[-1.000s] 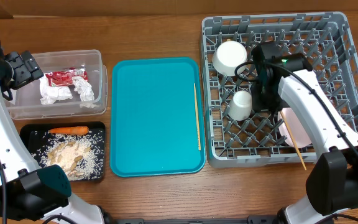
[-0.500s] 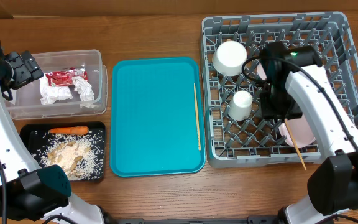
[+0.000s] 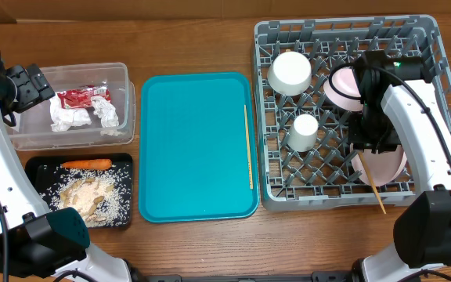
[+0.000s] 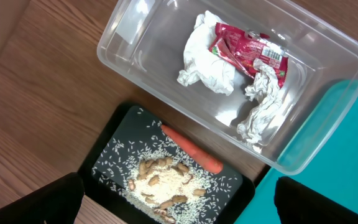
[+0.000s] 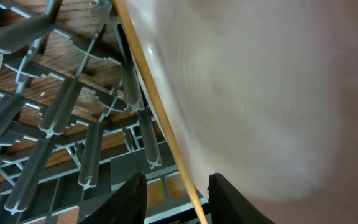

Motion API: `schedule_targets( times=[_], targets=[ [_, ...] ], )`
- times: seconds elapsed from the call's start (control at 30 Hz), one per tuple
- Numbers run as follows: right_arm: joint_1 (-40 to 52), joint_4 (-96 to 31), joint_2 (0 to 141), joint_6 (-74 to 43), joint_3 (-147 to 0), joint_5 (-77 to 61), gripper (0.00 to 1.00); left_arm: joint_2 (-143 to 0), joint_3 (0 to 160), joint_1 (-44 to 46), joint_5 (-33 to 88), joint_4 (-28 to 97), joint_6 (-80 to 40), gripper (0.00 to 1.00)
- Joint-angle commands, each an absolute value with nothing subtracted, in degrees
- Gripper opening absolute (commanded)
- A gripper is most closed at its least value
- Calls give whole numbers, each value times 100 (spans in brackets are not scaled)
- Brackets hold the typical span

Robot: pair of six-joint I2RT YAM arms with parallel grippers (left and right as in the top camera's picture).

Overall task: Sort waste into correct bins and load items into the dishwasher
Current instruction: 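Lower the chopstick upright between the rack tines beside the white plate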

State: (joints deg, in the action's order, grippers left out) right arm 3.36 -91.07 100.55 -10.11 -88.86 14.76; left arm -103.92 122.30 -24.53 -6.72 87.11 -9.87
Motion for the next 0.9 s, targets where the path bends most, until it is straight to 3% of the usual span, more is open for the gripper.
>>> schedule_targets(
  times=[0.0, 0.6, 0.87],
  targets=[
    [307, -9024, 9900, -1002, -8676, 1382, 36, -10300, 12352, -2458, -749, 8713, -899, 100],
    [202, -7955, 9902, -849, -7671, 1406, 44, -10300, 12352, -2458, -749, 8713, -899, 100],
    [8, -7950, 9902, -854, -7620, 1376, 36, -10300, 12352, -2458, -749, 8713, -899, 100]
  ],
)
